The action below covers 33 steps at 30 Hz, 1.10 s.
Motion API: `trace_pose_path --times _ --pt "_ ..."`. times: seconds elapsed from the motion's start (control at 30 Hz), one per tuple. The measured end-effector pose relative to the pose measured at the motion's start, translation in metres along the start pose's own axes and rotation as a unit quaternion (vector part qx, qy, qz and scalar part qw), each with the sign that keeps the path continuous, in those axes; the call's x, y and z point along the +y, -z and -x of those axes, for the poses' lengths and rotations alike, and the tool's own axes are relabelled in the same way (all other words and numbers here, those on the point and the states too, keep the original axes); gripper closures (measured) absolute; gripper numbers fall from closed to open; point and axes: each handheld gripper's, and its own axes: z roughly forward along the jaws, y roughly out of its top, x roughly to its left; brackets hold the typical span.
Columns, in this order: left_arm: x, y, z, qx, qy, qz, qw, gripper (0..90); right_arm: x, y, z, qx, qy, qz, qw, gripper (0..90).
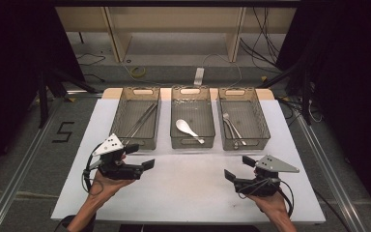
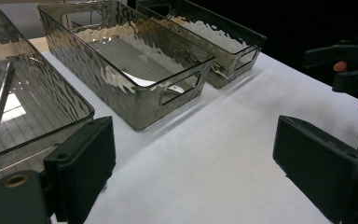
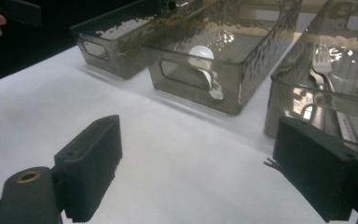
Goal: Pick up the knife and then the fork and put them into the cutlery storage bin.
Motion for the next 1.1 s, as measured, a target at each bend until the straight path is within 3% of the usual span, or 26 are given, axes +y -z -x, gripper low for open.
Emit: trace_pose_path --times 1.1 --pt "0.0002 -0.0009 0.0005 0.000 -0.002 -0.002 1.0000 12.4 -0.0055 0.0010 0.0006 -0.003 -0.001 -0.004 1.0000 16.3"
